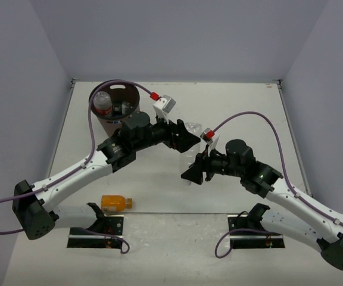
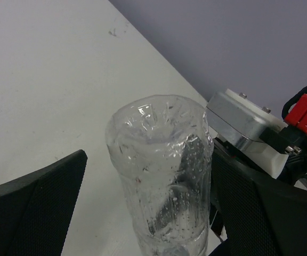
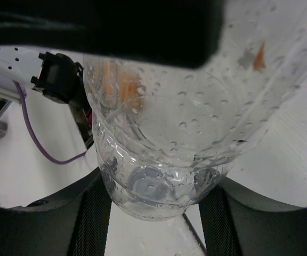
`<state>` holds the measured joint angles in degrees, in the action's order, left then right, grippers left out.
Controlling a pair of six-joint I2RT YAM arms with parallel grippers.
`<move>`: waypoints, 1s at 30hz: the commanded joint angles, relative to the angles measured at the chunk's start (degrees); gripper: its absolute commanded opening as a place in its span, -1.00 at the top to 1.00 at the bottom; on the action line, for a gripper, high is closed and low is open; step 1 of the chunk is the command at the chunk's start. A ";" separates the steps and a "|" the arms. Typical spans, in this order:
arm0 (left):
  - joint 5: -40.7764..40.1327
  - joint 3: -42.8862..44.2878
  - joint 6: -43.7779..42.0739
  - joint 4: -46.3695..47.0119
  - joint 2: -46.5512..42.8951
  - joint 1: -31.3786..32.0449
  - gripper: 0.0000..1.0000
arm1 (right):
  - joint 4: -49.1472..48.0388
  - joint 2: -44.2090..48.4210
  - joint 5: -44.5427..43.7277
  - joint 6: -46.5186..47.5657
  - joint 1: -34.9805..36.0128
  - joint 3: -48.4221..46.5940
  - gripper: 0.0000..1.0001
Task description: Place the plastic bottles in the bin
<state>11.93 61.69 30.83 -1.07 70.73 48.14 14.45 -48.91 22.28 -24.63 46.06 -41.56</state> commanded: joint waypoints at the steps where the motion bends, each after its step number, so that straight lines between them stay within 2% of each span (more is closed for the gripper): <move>1: 1.92 1.61 -0.63 4.38 0.64 0.46 -1.00 | -4.31 0.46 6.33 2.24 0.17 -1.79 1.00; 2: 2.00 1.52 -0.53 4.55 0.70 0.46 -0.98 | -4.48 0.55 6.30 2.16 0.17 -1.70 1.00; 3: 2.36 1.37 -0.31 5.17 0.92 0.46 -0.77 | -4.65 0.70 6.15 2.00 0.17 -1.55 1.00; 5: 4.33 1.26 -0.32 6.02 1.27 0.46 -0.08 | -5.05 1.10 5.54 1.67 0.17 -1.08 1.00; 6: 4.86 1.28 -0.40 6.10 1.32 0.46 0.19 | -5.11 1.33 4.88 1.52 0.17 -0.94 1.00; 8: 5.05 1.41 -0.63 5.84 1.20 0.46 0.57 | -5.01 1.83 3.17 1.23 0.17 -0.80 0.96; 10: 3.48 1.43 -0.96 5.07 0.61 0.46 0.68 | -4.42 2.37 1.40 0.82 0.17 -0.70 0.69; 13: -0.64 1.91 -1.68 3.48 -1.02 0.46 0.74 | -2.11 4.15 -3.05 -0.26 0.17 -0.47 -0.56; 14: -2.18 2.16 -2.10 2.78 -1.41 0.46 0.74 | -1.39 4.26 -4.90 -0.33 0.17 -0.38 -0.92; 15: -5.58 2.57 -2.76 1.42 -1.91 0.46 0.74 | -0.10 5.35 -7.78 -0.40 0.17 -0.22 -0.97; 18: -15.44 5.43 -4.01 -3.51 -2.23 0.34 0.75 | 2.94 7.91 -13.26 -1.88 0.17 0.02 -0.97; 24: -39.93 15.12 -7.45 -10.87 -0.51 -4.10 0.78 | 8.30 12.78 -17.71 -2.61 0.17 1.31 -0.97; 26: -42.46 17.95 -7.55 -11.13 -0.33 -5.18 0.77 | 8.66 13.14 -18.95 -2.44 0.17 1.49 -0.97; 28: -48.09 19.87 -10.18 -8.01 0.02 -9.65 0.73 | 9.10 14.10 -20.26 -2.57 0.17 2.19 -0.97; 30: -49.10 20.65 -12.77 -4.41 0.72 -14.04 0.69 | 9.14 14.47 -20.94 -2.72 0.17 2.72 -0.97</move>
<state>-24.97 78.70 23.89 -10.58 70.87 40.37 21.93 -35.35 5.68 -26.50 46.11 -40.22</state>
